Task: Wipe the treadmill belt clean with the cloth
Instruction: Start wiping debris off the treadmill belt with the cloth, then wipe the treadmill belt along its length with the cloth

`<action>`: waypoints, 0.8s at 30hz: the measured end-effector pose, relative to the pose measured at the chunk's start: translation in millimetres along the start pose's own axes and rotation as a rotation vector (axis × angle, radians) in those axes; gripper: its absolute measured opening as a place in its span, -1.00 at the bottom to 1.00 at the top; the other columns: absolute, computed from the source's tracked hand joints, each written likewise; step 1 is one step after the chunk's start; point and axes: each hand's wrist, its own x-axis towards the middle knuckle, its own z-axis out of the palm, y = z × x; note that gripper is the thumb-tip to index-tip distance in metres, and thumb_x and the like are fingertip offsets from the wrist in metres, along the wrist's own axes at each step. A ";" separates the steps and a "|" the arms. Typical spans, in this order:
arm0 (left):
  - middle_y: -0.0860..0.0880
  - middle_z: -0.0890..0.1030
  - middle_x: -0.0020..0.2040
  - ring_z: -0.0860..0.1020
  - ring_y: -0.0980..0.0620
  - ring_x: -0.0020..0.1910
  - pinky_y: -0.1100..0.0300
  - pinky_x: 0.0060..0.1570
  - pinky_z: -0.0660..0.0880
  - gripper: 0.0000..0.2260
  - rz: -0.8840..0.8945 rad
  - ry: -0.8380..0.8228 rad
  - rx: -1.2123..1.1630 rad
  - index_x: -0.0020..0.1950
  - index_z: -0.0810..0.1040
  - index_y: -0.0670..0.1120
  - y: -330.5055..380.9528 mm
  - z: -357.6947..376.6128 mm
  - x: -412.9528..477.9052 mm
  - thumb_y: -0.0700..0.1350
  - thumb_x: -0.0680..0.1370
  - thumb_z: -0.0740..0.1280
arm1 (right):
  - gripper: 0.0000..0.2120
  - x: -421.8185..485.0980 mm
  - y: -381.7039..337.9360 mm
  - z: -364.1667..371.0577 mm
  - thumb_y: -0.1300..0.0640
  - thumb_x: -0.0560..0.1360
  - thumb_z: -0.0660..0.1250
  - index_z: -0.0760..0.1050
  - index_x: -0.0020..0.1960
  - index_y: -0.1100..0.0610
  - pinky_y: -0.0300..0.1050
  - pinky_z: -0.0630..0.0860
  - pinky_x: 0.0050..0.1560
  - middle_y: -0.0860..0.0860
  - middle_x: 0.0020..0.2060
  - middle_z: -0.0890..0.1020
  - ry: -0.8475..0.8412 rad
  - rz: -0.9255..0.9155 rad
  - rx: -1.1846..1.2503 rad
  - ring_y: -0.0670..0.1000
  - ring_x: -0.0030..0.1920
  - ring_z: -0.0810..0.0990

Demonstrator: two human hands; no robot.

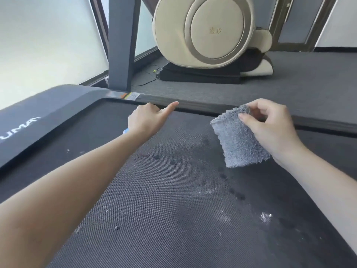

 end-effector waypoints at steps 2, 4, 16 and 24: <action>-0.13 0.64 -0.34 0.60 -0.09 -0.29 0.07 -0.13 0.52 -0.17 -0.007 0.059 -0.028 -0.27 0.53 -0.26 -17.8 -24.3 -15.0 0.54 0.35 0.03 | -0.95 -4.7 -10.6 14.4 0.20 0.44 0.39 0.54 -0.16 0.07 -0.19 0.41 -0.15 -0.08 -0.33 0.55 -0.041 -0.026 0.012 -0.05 -0.25 0.49; -0.13 0.62 -0.39 0.59 -0.08 -0.33 0.09 -0.18 0.51 -0.19 -0.006 0.104 -0.029 -0.31 0.51 -0.25 -38.1 -48.5 -30.8 0.54 0.36 0.04 | -0.95 -9.4 -23.0 32.6 0.19 0.43 0.39 0.54 -0.18 0.07 -0.24 0.39 -0.18 -0.13 -0.37 0.52 -0.079 -0.058 0.013 -0.09 -0.29 0.47; -0.09 0.44 -0.53 0.45 -0.07 -0.46 0.05 -0.40 0.38 -0.24 -0.078 0.322 0.063 -0.39 0.40 -0.23 -164.6 -177.5 -117.7 0.52 0.37 0.06 | -0.96 -39.3 -125.6 153.4 0.18 0.46 0.36 0.54 -0.16 0.08 -0.15 0.45 -0.17 -0.01 -0.27 0.61 -0.375 -0.254 0.122 -0.01 -0.20 0.53; -0.26 0.57 -0.36 0.53 -0.23 -0.33 -0.07 -0.24 0.49 -0.14 -0.157 0.416 0.134 -0.33 0.47 -0.28 -238.5 -221.7 -130.9 0.56 0.36 0.00 | -0.97 -89.9 -201.8 264.7 0.16 0.49 0.34 0.54 -0.13 0.08 -0.37 0.39 -0.30 -0.05 -0.28 0.57 -0.726 -0.382 0.283 -0.11 -0.32 0.47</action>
